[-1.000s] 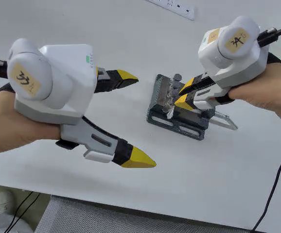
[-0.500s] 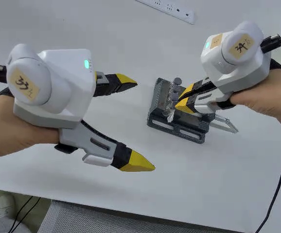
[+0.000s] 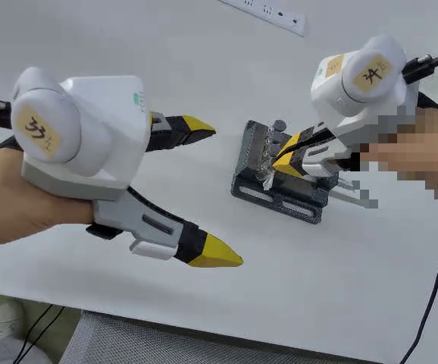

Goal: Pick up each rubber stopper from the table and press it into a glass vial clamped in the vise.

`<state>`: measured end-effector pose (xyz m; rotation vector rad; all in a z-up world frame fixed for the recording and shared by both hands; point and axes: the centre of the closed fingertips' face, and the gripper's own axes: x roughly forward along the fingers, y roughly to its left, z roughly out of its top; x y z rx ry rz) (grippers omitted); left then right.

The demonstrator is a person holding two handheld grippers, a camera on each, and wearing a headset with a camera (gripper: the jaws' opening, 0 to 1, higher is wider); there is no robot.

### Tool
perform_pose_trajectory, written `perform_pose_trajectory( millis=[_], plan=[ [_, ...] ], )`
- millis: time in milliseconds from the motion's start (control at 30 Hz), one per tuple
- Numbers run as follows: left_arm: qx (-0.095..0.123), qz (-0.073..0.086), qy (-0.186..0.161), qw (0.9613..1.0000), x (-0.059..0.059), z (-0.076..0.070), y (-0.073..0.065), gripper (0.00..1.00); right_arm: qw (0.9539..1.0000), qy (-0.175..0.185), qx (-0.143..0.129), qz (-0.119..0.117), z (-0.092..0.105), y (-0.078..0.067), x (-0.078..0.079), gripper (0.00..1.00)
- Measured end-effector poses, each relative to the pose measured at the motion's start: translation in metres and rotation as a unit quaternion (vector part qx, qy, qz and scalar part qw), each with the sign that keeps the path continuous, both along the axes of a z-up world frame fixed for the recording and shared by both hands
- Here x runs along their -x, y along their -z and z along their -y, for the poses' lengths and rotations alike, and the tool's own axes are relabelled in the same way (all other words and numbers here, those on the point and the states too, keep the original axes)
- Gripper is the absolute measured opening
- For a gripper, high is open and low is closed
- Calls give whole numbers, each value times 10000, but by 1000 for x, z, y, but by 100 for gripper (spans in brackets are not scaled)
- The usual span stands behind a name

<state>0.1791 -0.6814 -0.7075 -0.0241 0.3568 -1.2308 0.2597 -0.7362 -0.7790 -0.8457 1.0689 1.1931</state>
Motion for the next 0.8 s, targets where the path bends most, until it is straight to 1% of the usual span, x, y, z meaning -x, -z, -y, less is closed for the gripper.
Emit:
perform_pose_trajectory(
  millis=[233,533,800],
  plan=[
    [28,-10,1,10000,0,1,0,94,9999,-94,55,15,-1,1,2,1],
    [55,-14,-1,10000,-1,0,2,93,9999,-106,117,-41,-1,2,2,2],
    [73,-12,-26,10000,-1,0,2,93,9996,-192,219,-72,-3,2,2,2]
  ],
)
